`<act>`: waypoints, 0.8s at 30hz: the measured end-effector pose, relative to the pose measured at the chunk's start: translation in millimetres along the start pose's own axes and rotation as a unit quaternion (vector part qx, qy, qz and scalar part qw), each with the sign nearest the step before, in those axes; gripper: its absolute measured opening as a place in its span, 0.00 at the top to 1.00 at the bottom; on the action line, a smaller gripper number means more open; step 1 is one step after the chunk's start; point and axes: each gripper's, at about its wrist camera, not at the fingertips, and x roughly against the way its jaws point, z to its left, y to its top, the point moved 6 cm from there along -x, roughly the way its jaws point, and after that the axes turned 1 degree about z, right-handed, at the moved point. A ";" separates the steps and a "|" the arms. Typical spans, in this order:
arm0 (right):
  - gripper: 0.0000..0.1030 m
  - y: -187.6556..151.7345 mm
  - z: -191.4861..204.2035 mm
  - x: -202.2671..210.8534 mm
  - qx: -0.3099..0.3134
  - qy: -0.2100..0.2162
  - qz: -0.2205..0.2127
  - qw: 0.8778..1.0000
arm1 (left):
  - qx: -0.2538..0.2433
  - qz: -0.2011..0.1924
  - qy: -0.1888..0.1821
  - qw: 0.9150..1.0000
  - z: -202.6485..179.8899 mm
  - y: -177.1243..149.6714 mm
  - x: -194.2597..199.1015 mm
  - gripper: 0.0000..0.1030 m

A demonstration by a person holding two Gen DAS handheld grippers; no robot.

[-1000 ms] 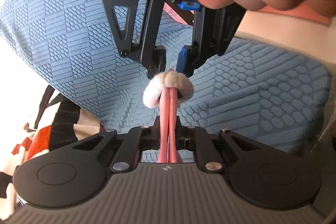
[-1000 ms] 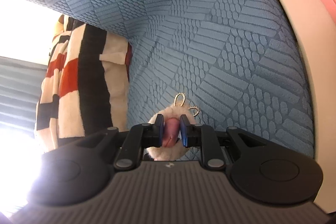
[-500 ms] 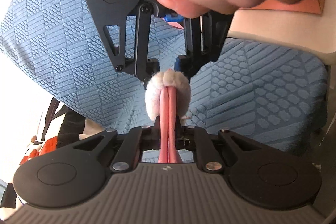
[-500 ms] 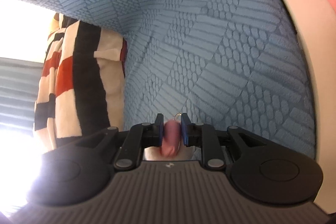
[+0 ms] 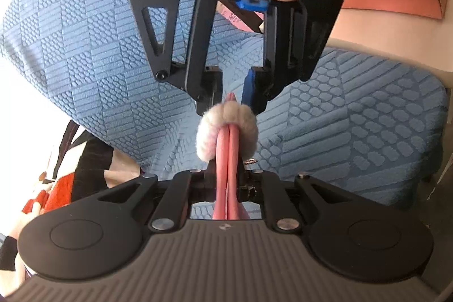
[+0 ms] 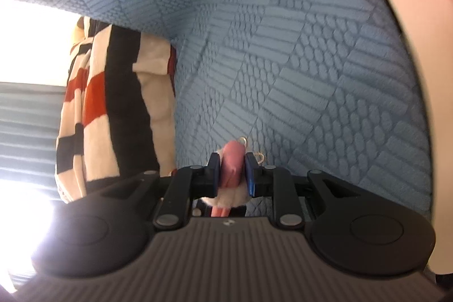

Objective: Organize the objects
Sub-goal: 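Push the white hair tie further along the pink bundle with the right tool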

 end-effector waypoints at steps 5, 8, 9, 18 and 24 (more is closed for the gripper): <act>0.82 3.7 2.0 3.9 -0.001 -0.002 -0.014 1.000 | 0.013 0.005 -0.005 1.000 5.2 -1.5 -4.5 0.84; 0.82 8.2 -0.1 7.4 -0.005 -0.002 -0.024 1.000 | 0.015 0.011 -0.008 1.000 5.0 -2.6 -4.8 0.84; 0.82 10.4 -1.1 9.3 -0.004 -0.004 -0.028 1.000 | 0.019 0.012 -0.010 1.000 5.9 -2.5 -4.6 0.84; 0.82 43.7 -11.3 38.4 -0.015 -0.015 -0.098 0.995 | 0.030 0.009 -0.013 0.999 3.9 -2.7 4.2 0.81; 0.82 52.4 -14.0 46.5 -0.010 -0.031 -0.132 0.991 | 0.045 0.013 -0.006 0.999 10.0 -4.8 1.1 0.86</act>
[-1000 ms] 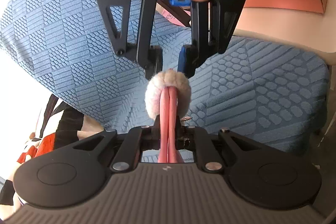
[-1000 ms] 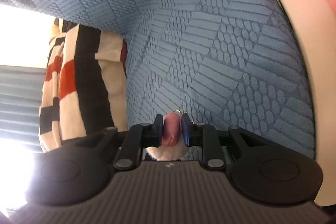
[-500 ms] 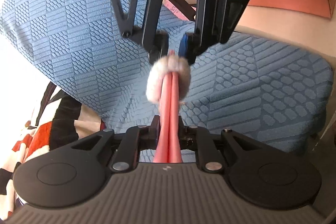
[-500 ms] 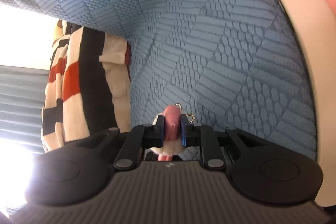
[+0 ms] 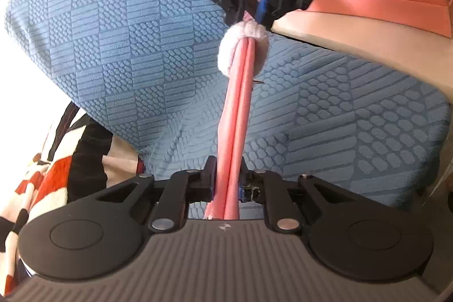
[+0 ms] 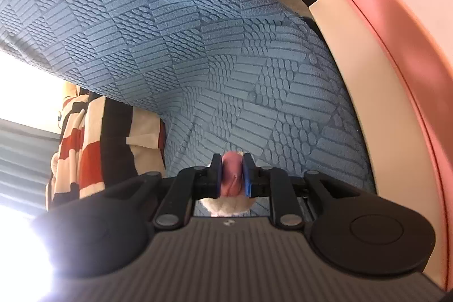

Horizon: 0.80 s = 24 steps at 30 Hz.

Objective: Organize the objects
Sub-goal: 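Push the white hair tie further along the pink bundle with the right tool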

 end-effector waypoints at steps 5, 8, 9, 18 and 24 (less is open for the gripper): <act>0.82 -7.8 -5.8 -8.1 -0.039 0.026 0.029 0.999 | 0.008 0.000 0.003 1.000 -0.3 0.6 4.0 0.88; 0.82 -17.3 -2.3 -15.9 -0.025 0.020 0.047 0.998 | 0.007 -0.004 0.003 1.000 3.1 0.7 -0.3 0.88; 0.82 -21.8 -0.4 -19.1 -0.023 0.024 0.058 0.998 | 0.008 -0.005 0.003 1.000 3.2 1.2 0.0 0.88; 0.83 -44.1 13.7 -33.6 0.004 0.017 0.083 0.996 | 0.021 -0.003 -0.007 1.000 4.2 1.9 -1.1 0.86; 0.86 -31.9 7.2 -26.7 0.002 0.000 0.059 0.998 | 0.033 -0.001 -0.026 0.999 2.9 2.4 -1.2 0.77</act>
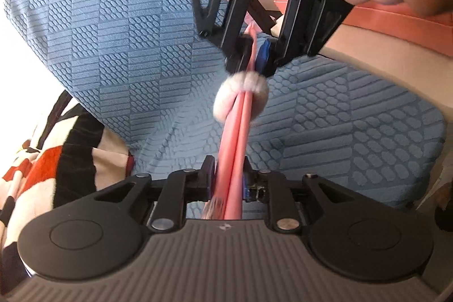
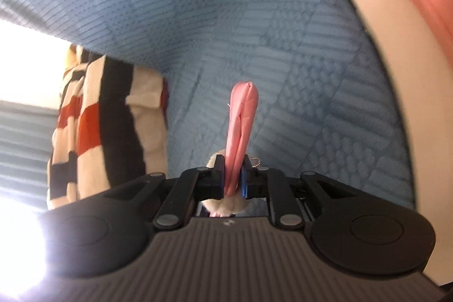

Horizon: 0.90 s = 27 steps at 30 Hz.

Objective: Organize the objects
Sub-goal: 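Push the white hair tie further along the pink bundle with the right tool, then open the right tool and withdraw it from the tied pink bundle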

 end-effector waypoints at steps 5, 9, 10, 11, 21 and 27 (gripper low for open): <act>0.86 16.6 -10.1 8.3 -0.015 -0.018 -0.032 0.999 | 0.010 -0.005 -0.018 1.000 -3.1 2.2 2.3 0.80; 0.72 17.5 -14.6 9.7 -0.033 -0.022 -0.039 0.998 | 0.044 0.008 -0.042 0.998 -1.5 2.4 -1.9 0.85; 0.68 17.7 -13.1 11.5 -0.029 -0.023 -0.046 0.998 | 0.057 0.012 -0.047 0.997 0.1 2.2 -3.2 0.86; 0.58 17.9 -12.0 14.0 -0.024 -0.025 -0.050 0.998 | 0.068 0.014 -0.050 0.996 2.0 2.6 -3.7 0.86; 0.51 -12.8 3.1 5.9 0.002 -0.008 -0.020 1.000 | 0.151 0.036 -0.093 0.984 14.5 2.7 -11.3 0.86; 0.55 -20.4 3.9 -12.9 -0.006 0.003 0.001 1.000 | 0.172 0.042 -0.109 0.978 18.1 3.8 -11.0 0.85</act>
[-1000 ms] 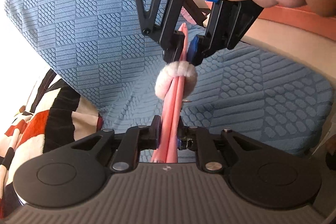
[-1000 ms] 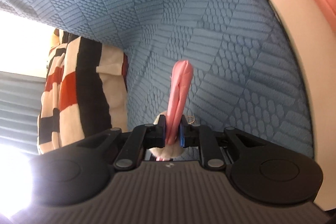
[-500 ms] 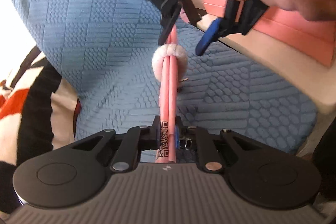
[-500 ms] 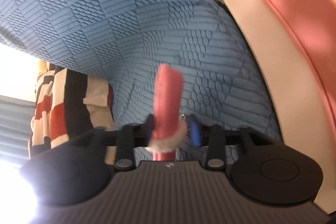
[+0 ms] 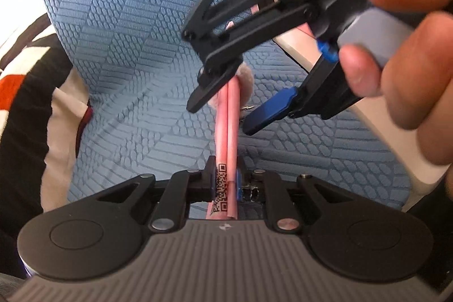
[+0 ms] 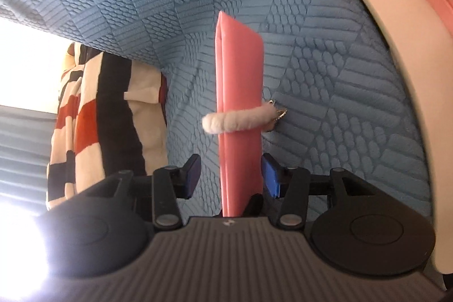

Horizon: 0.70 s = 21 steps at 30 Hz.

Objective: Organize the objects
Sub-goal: 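Open the right tool and withdraw it from the tied pink bundle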

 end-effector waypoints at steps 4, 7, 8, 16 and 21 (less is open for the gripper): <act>0.68 0.1 0.7 -4.4 0.022 -0.038 -0.006 0.999 | 0.020 0.010 -0.021 1.000 2.8 2.0 0.2 0.84; 0.74 1.1 -0.3 -4.6 0.016 -0.035 -0.010 0.999 | 0.021 0.013 -0.025 0.999 2.8 3.5 1.8 0.81; 0.75 1.2 0.5 -4.1 0.021 -0.038 -0.013 0.999 | 0.024 0.014 -0.030 0.999 3.2 4.2 2.4 0.80; 0.87 4.7 -0.8 2.5 0.042 -0.053 -0.032 0.997 | 0.069 0.011 -0.079 0.994 11.2 9.9 18.2 0.71; 0.89 11.0 -3.8 8.4 0.053 -0.075 -0.055 0.994 | 0.103 0.001 -0.105 0.989 20.3 12.2 34.6 0.71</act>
